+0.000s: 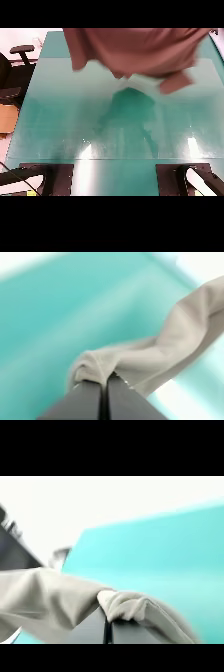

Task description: Fold the shirts.

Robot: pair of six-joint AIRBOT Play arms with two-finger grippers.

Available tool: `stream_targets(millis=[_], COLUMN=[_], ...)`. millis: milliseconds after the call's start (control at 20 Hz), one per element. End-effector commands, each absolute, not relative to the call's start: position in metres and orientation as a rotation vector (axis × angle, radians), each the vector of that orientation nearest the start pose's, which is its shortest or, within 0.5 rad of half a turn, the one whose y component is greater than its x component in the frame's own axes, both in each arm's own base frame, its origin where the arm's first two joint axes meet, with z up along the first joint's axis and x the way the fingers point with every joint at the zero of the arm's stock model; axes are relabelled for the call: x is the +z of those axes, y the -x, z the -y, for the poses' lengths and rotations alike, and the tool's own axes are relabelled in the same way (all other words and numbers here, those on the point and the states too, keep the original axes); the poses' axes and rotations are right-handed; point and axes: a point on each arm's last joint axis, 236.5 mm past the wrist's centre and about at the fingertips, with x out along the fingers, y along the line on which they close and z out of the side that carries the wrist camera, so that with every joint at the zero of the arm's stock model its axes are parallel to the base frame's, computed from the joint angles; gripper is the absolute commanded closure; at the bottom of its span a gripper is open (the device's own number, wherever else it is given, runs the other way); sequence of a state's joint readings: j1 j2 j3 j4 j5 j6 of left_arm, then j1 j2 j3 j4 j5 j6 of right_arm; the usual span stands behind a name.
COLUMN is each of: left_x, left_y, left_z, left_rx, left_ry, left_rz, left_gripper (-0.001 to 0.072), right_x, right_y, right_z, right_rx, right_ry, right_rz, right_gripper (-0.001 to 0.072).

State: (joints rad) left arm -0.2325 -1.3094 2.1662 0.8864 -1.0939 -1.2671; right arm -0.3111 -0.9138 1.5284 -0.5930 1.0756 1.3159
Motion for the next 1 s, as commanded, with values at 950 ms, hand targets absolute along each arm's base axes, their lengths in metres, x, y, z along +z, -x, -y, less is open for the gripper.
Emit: stream_targets(millis=[950], left_x=[-0.058], left_y=[-0.228], left_z=[0.144], left_rx=[-0.422], left_ry=[0.156], left_rz=[-1.717], left_gripper=[0.0687], right_x=[-0.033], right_y=[-0.176], right_z=[-0.084], right_rx=[0.103], right_ry=[-0.906], right_rz=[-1.129], right_gripper=[0.0692])
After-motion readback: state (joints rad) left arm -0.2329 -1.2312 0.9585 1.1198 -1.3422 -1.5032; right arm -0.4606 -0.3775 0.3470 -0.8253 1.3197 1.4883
